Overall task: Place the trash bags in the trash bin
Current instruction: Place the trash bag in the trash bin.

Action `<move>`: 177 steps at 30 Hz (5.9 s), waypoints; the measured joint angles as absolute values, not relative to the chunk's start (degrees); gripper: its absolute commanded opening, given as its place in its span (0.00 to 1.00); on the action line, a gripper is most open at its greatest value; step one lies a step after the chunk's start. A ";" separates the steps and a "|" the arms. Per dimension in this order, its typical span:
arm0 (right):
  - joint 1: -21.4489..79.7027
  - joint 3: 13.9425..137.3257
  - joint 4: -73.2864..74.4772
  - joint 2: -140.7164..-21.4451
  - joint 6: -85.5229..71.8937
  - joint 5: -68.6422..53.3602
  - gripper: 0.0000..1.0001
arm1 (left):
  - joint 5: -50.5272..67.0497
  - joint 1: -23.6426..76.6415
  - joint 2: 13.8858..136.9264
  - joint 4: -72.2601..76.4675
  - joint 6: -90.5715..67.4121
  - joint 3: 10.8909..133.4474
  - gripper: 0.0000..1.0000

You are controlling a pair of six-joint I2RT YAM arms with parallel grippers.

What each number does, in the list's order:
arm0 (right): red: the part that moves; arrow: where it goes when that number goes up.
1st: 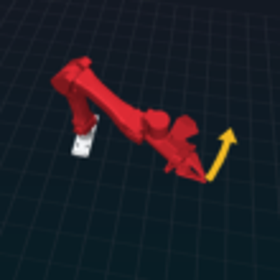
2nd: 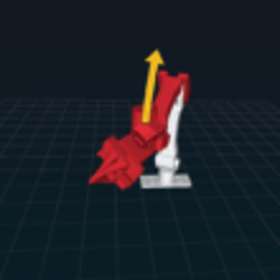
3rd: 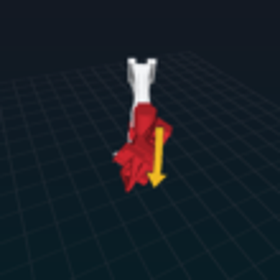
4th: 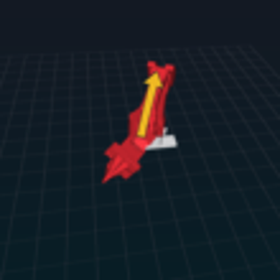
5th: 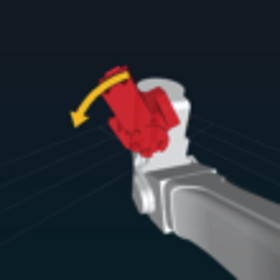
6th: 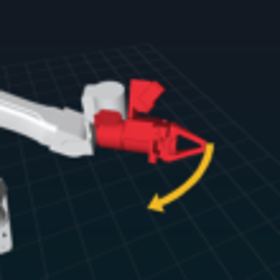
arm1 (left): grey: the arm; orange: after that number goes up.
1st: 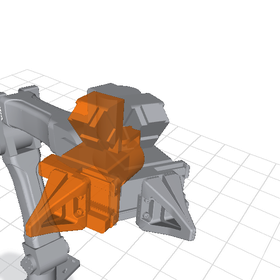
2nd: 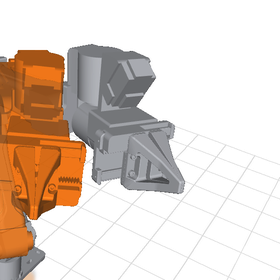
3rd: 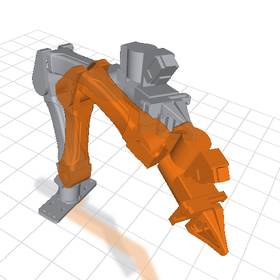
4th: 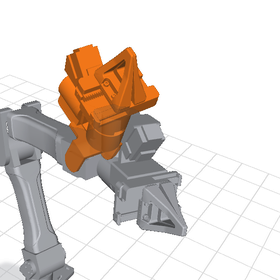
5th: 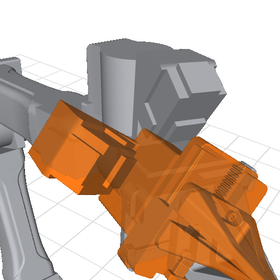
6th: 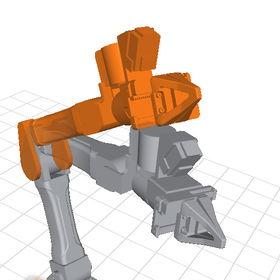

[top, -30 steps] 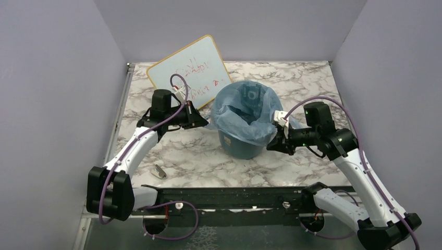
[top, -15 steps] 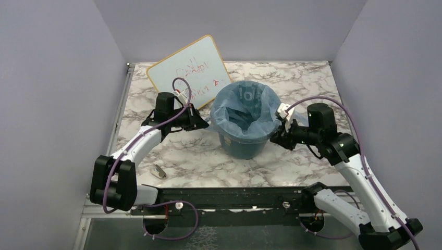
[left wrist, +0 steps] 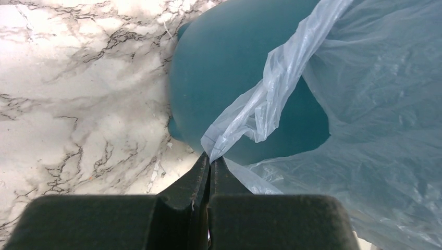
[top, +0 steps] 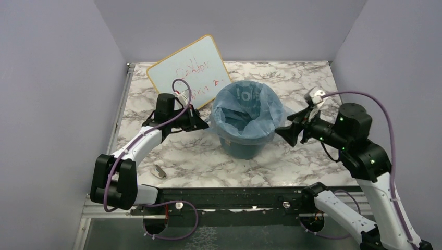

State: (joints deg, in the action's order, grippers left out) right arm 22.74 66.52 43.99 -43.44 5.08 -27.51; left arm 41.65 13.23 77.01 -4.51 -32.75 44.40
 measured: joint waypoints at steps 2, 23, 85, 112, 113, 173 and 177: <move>22.85 69.45 43.24 -42.94 1.28 -20.01 0.71 | 41.65 13.23 76.62 -4.67 -32.73 44.71 0.00; -6.83 64.53 44.18 -56.99 -16.58 -11.11 0.81 | 41.67 13.23 73.82 -7.01 -33.32 45.06 0.02; -0.36 51.44 26.68 -60.23 -28.42 -5.89 0.84 | 37.93 13.23 76.97 -2.92 -36.80 45.06 0.43; -0.32 44.97 20.51 -83.11 -30.61 -28.36 0.65 | 24.53 13.23 70.28 -10.81 -36.80 43.27 0.71; -0.32 44.05 20.62 -83.13 -30.37 -28.53 0.66 | 24.56 13.23 70.46 -10.33 -37.12 43.27 0.70; -0.38 26.61 29.08 -28.62 -73.14 -39.88 0.61 | 23.99 13.23 51.16 -15.22 -39.97 34.37 0.83; -0.38 26.61 29.19 -28.97 -73.52 -41.87 0.63 | 23.99 13.23 51.51 -15.05 -39.99 34.37 0.83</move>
